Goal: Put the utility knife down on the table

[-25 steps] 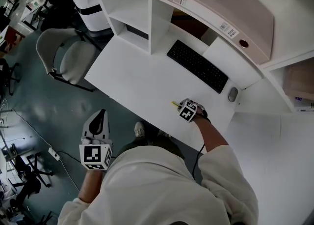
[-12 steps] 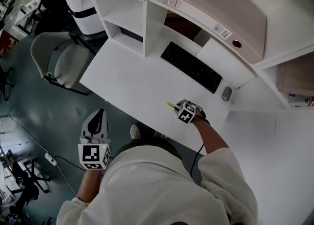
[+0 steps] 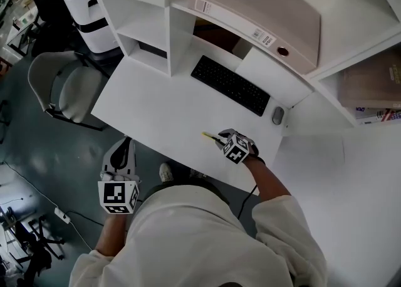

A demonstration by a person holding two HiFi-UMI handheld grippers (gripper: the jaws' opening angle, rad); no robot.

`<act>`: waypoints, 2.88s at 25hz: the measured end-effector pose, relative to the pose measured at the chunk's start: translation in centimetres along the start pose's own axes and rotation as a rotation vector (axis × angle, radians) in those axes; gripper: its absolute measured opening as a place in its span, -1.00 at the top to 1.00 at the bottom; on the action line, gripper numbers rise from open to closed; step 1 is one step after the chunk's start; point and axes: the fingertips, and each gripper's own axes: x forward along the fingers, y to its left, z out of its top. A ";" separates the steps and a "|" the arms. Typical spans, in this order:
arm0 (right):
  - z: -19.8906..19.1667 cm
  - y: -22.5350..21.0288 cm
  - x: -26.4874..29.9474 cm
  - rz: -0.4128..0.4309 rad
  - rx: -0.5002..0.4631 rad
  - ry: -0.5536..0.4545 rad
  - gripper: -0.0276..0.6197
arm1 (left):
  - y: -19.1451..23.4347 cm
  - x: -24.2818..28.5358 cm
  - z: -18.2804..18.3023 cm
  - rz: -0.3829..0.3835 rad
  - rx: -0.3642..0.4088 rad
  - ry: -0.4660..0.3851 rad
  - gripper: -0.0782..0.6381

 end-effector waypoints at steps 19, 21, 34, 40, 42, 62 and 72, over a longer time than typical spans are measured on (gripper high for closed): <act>3.0 -0.6 -16.5 -0.298 0.325 -0.436 0.69 | -4.5 3.3 2.1 -0.136 0.040 -0.039 0.76; 3.0 -0.4 -18.2 -0.339 0.355 -0.479 0.72 | -5.1 3.4 2.2 -0.149 0.045 -0.042 0.76; 1.8 1.0 -26.5 -0.572 0.513 -0.685 0.82 | -8.1 4.1 2.7 -0.214 0.073 -0.042 0.76; 1.1 1.7 -28.9 -0.650 0.555 -0.741 0.90 | -8.9 4.0 2.8 -0.227 0.084 -0.043 0.76; 1.0 1.9 -29.5 -0.667 0.562 -0.756 0.90 | -9.1 4.0 2.8 -0.231 0.087 -0.041 0.76; 0.7 2.9 -32.1 -0.773 0.595 -0.825 0.91 | -10.0 3.7 2.6 -0.259 0.107 -0.037 0.76; 0.9 2.8 -32.1 -0.780 0.596 -0.826 0.91 | -9.6 3.7 2.7 -0.260 0.108 -0.037 0.76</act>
